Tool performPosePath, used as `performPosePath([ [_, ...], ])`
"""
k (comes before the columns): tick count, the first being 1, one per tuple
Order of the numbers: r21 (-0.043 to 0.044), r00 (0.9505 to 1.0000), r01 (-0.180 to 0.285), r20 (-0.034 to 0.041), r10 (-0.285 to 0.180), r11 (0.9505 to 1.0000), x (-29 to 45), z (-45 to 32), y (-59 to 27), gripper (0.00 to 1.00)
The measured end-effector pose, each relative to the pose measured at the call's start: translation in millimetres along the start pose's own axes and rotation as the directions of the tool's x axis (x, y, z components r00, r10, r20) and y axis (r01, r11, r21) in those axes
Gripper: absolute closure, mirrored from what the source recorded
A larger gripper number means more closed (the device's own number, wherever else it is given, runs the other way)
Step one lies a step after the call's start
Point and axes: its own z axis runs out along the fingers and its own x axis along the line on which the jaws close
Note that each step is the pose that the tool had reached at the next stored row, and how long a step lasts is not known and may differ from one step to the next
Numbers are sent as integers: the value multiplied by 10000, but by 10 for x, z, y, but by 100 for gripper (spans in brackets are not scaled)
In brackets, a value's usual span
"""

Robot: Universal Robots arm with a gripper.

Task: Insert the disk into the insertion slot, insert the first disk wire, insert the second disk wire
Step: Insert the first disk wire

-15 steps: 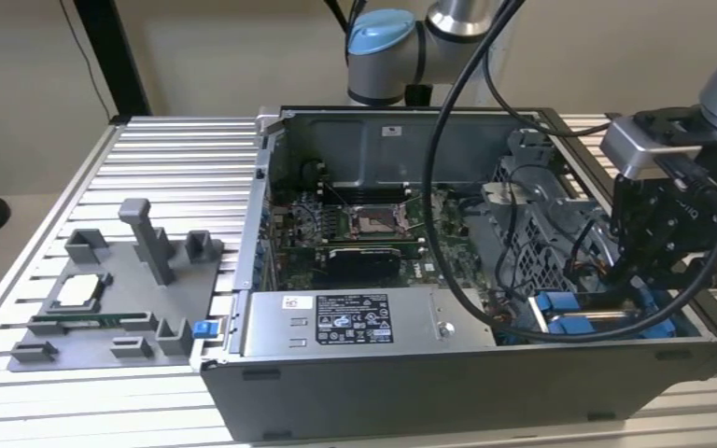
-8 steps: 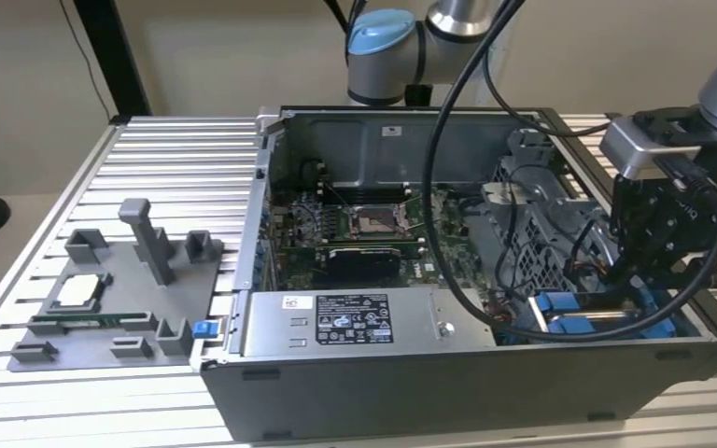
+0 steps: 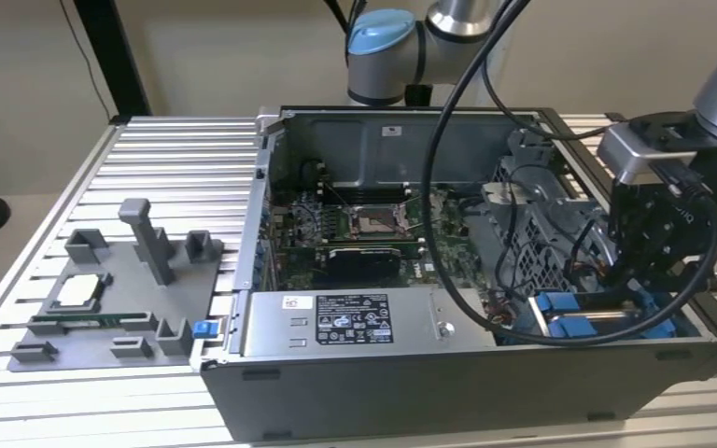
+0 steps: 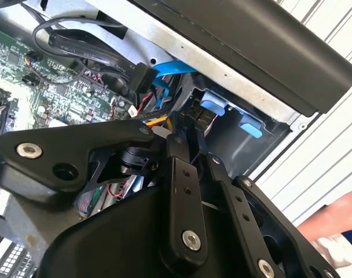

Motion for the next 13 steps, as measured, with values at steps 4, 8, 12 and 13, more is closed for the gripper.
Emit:
performPosePath([
  [4, 0, 10000, 0, -8, 0, 10000, 1, 41, 1, 100],
  [8, 0, 10000, -1, -6, 1, 10000, 1, 75, 1, 100],
  [12, -1, 10000, -1, 4, 1, 10000, 1, 81, 1, 100],
  [13, -3, 10000, -1, 14, 1, 10000, 0, 84, 1, 100],
])
